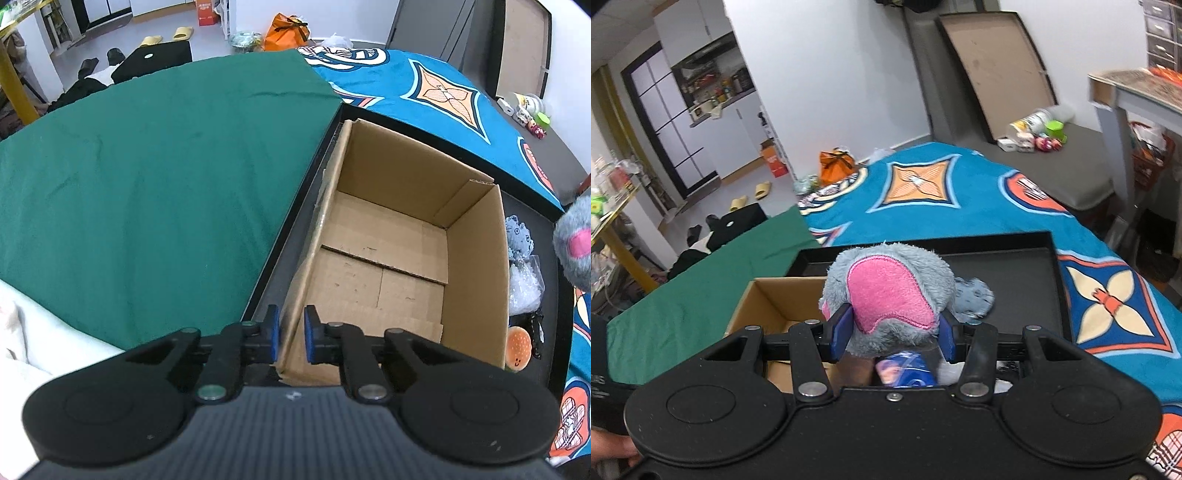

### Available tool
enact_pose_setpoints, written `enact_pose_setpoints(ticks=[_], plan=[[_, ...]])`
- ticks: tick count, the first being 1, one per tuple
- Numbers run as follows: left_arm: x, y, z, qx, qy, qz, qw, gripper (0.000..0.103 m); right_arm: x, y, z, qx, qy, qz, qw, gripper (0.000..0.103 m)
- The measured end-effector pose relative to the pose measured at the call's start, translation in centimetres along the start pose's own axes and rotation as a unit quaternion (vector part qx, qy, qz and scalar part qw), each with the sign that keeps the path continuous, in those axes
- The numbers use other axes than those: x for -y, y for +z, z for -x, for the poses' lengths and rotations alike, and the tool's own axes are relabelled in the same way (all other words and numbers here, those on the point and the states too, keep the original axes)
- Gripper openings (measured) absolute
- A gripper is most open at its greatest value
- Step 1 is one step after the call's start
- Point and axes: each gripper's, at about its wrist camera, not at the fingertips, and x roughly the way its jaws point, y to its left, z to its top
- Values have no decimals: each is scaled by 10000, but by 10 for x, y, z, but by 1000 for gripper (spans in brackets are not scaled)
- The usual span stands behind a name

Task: Organize soft objects
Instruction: 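Carry the grey plush mouse with the right gripper into the cardboard box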

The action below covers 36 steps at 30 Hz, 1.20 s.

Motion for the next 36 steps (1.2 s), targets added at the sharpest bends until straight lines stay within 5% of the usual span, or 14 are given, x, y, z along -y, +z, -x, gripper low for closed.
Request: enact_pose_setpoints(ticks=[17,36], plan=[[-20,-1,-2,0,-493,160,9987,12,-68,-6,-21,-323,202,418,9984,47],[-48,-2,-5,32,-1024,527,9933,13,-109,-29,-84,-1215,370,307,9914,49]])
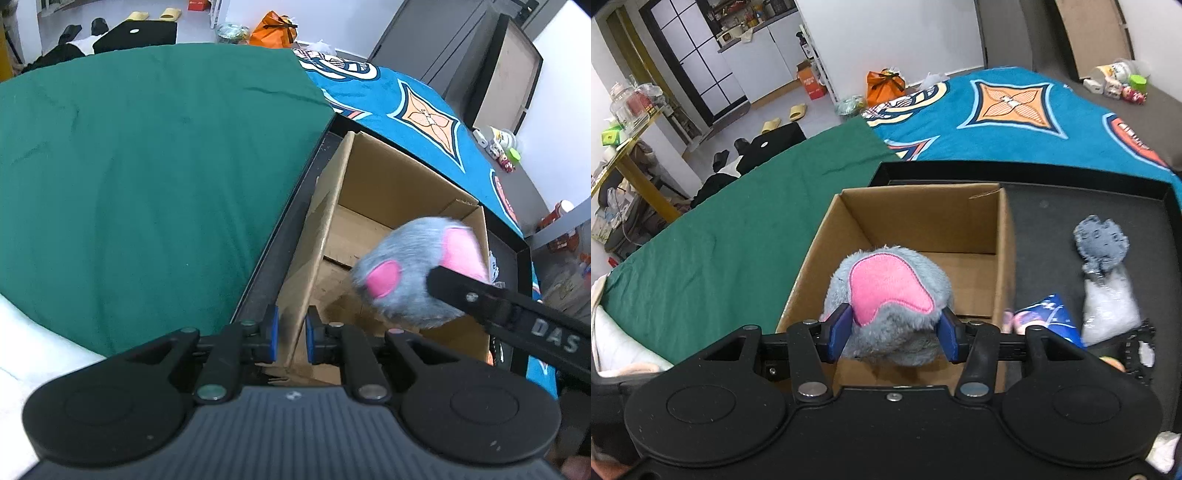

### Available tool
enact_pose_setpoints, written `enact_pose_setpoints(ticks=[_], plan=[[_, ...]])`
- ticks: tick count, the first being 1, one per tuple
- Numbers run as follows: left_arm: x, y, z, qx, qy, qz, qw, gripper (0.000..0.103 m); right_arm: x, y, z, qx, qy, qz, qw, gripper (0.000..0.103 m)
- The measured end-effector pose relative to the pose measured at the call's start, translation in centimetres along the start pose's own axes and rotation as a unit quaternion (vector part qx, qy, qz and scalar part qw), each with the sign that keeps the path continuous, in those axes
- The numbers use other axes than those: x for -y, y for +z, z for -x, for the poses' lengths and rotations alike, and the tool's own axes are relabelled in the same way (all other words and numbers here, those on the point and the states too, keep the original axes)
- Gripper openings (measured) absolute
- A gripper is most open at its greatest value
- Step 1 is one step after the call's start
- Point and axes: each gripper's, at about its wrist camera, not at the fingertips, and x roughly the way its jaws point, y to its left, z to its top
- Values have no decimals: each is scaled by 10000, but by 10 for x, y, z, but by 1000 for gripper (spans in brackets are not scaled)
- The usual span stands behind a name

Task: Organize soft objects
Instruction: 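Carry the grey plush mouse with the right gripper into the cardboard box, then open the right gripper to drop the mouse and withdraw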

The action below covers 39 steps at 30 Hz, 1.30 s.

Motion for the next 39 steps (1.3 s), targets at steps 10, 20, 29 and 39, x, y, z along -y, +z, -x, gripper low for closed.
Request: enact_pose_setpoints(ticks=[10,20,29,39], plan=[[-4,3,0,4,-77,85,9999,15,-3,14,-9,325,166,-165,9992,58],[3,2,5,123,119,48,9998,15,9,1,16,277,141,-171,9994,59],[15,-2,14,220,346,-152,9990,28,31,-14,47,415,34,-336,9986,63],[37,-10,26,414,642,-517,9957,57,74,-39,77,477,-265,-657,9963,65]])
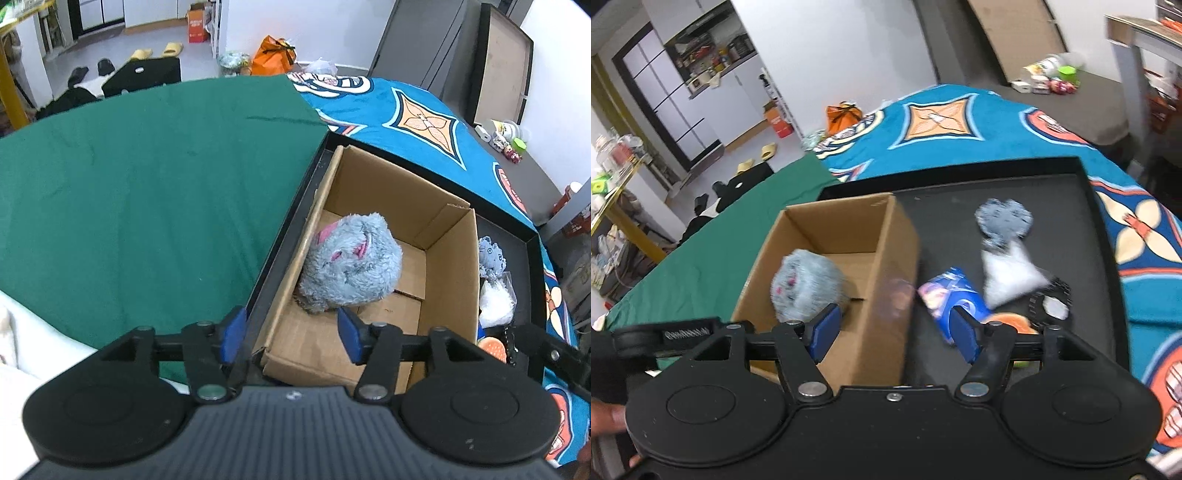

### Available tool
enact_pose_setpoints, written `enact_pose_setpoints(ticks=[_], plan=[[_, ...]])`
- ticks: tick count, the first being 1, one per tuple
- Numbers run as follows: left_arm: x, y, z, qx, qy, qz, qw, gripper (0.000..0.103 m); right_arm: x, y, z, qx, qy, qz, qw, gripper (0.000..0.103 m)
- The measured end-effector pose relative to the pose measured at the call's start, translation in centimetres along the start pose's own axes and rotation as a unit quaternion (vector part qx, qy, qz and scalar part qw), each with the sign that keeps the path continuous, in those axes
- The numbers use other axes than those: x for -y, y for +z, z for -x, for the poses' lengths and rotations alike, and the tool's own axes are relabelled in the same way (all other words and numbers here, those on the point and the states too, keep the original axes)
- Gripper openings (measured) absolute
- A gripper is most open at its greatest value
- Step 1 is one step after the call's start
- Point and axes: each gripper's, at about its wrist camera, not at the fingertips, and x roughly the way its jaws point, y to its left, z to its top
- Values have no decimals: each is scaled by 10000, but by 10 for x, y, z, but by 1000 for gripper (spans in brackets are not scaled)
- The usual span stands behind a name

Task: Organize soft objects
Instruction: 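Open the right gripper to drop the mouse and withdraw, then grasp the white tissue ball with the right gripper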

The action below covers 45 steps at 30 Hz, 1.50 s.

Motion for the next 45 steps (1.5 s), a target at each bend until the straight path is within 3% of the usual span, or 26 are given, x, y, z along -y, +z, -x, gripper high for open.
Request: enact_pose_setpoints(ticks=[3,6,21,32,39,42,43,45], plan=[[4,-1,5,72,100,-52,9999,68,12,-4,8,20,-73,-158,9998,74],[7,-2,7,72,155,-118,9998,72,23,-9,16,120,-142,-172,9997,78],[25,-4,2,-202,374,-457,9981,74,84,-46,24,-101,-597,-505,9969,77],[38,-4,-3,-304,650,-671,9952,74,115,-69,5,-469,-893,-720,9923,61],[44,-2,-13,-476,765,-747,9931,74,127,-73,-15,-563,-1392,-611,9868,55],[45,-1,-15,-512,767,-737,9930,74,133,-73,-25,-714,-1485,-640,9843,47],[47,-1,-15,-517,782,-754,9927,74,135,-73,-29,-802,-1457,-612,9842,34],[49,-1,-17,-532,811,-796,9921,74,141,-76,-34,-914,-1338,-804,9835,32]])
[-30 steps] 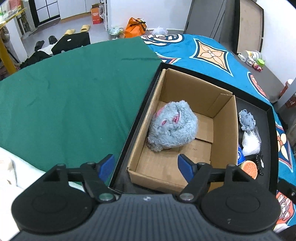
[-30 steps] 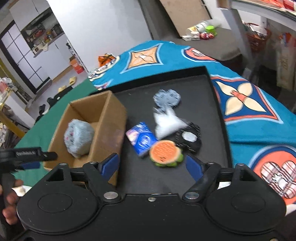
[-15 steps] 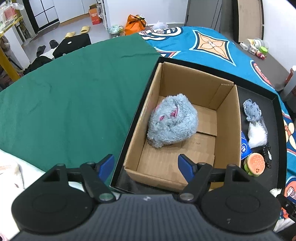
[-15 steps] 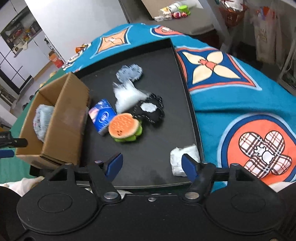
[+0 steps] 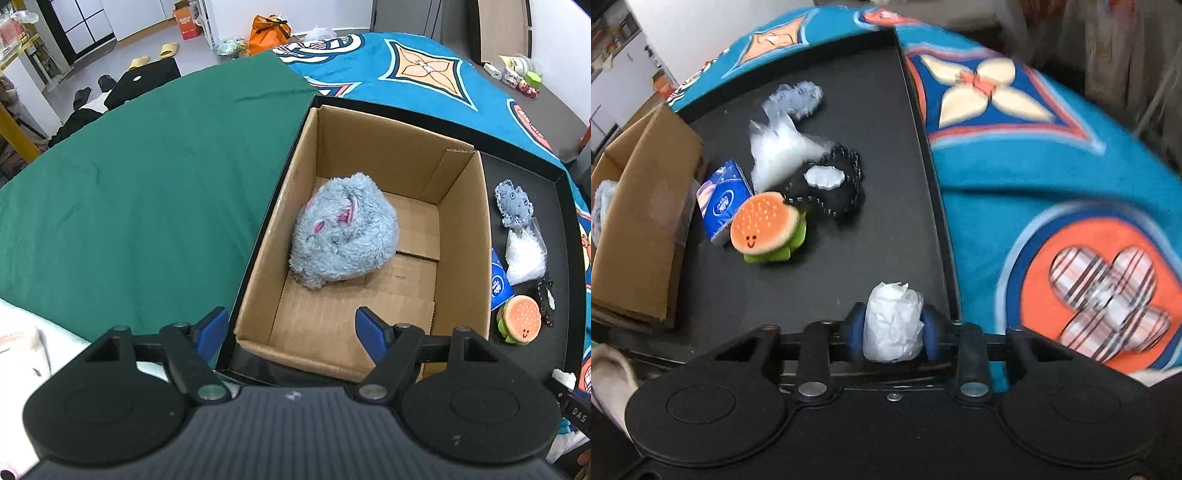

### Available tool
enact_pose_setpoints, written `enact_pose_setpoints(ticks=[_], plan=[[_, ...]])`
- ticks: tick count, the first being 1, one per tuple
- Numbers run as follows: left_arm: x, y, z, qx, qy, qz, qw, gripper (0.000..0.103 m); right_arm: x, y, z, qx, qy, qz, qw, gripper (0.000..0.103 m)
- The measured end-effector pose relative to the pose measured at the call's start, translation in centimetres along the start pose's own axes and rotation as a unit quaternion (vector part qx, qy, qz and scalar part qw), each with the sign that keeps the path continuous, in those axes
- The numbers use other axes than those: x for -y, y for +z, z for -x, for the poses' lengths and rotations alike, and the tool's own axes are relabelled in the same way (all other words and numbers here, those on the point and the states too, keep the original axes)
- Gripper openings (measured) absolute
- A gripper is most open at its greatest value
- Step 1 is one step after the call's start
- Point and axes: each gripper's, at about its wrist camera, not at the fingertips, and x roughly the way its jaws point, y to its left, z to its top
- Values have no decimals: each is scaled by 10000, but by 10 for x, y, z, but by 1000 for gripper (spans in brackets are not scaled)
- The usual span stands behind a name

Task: Organize soft objects
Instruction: 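Grasp the white tissue ball with the right gripper, then carry the white tissue ball into the box and release it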

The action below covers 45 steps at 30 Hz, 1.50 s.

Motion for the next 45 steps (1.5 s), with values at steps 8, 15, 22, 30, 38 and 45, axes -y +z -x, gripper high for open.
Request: enact_pose_setpoints(ticks=[8,15,22,30,38,45], plan=[[1,0,0,1,-2,21,10000,74,-11,2,13,266,141,217,9993,31],[-4,-2,4,74,-55,79,9999,74,-25,10,32,455,231,320,9982,31],[-16,-4,6,113,-173,252,9995,74,-43,18,52,702,263,440,9962,31],[-26,-6,7,216,-218,374,9988,74,-64,26,71,1022,397,630,9920,31],[-45,-7,0,169,-474,602,9969,72,-94,35,82,1227,593,880,9868,31],[-54,-8,-3,266,-658,678,9952,69,-127,39,82,1362,738,1230,9802,31]])
